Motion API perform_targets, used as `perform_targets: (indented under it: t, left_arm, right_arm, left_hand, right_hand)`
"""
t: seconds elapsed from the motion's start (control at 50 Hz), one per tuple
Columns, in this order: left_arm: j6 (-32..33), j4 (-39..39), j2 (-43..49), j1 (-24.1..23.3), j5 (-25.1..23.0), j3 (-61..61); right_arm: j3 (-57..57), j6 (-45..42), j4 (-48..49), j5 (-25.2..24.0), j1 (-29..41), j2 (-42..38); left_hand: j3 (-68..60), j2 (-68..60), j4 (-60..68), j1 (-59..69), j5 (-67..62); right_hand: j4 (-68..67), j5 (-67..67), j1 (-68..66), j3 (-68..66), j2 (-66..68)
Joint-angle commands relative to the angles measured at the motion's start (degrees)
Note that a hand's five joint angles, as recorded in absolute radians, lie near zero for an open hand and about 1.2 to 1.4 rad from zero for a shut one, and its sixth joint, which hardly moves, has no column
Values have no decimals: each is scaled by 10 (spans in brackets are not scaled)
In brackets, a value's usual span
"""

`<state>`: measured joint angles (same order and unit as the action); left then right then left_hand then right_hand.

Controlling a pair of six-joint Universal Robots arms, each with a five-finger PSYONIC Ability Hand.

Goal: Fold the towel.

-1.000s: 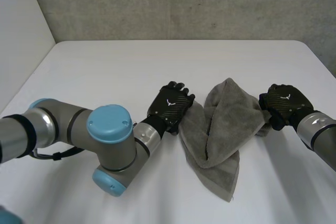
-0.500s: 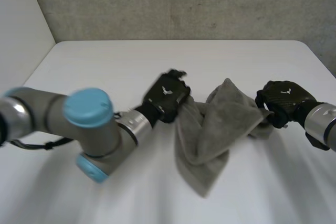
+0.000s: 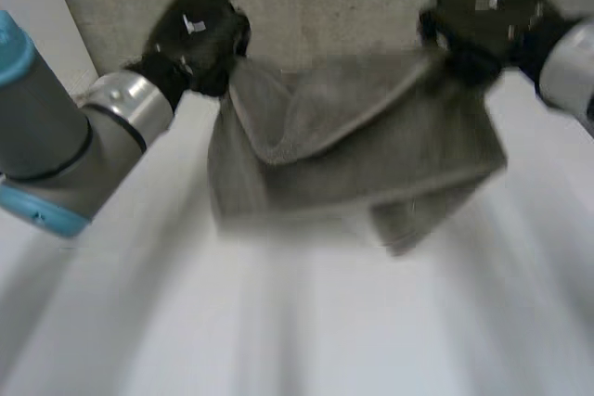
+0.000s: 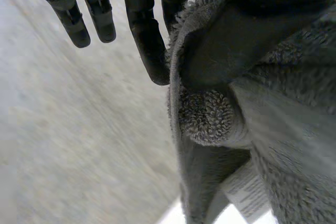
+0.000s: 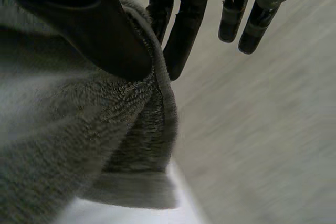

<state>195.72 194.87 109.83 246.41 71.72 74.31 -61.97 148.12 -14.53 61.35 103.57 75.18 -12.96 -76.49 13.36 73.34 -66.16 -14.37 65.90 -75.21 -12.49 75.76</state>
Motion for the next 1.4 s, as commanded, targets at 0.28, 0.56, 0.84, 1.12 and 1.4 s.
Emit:
perform_targets:
  t: [0.28,0.56,0.84,1.12,1.4]
  left_arm:
    - [-3,126,-141,47,-34,354]
    - [63,112,-63,59,-56,412]
    - [63,104,-60,84,-56,415]
    - [63,104,-56,73,-120,381]
    - [65,103,6,83,-148,306]
  right_arm:
    - [-439,-3,118,-34,2,135]
    - [-431,-39,69,-41,-44,91]
    - [-382,56,160,-26,15,-8]
    - [-242,71,159,46,98,-189]
    - [-188,144,174,47,150,-255]
  left_hand:
    - [30,69,-34,-37,66]
    - [30,222,-34,-191,219]
    - [30,403,-34,-372,400]
    - [30,520,-34,-488,516]
    - [30,525,-34,-493,522]
  right_hand:
    - [44,-409,402,25,-408]
    - [44,-487,480,25,-485]
    - [44,-482,475,25,-480]
    - [44,-480,473,25,-478]
    - [44,-392,386,25,-391]
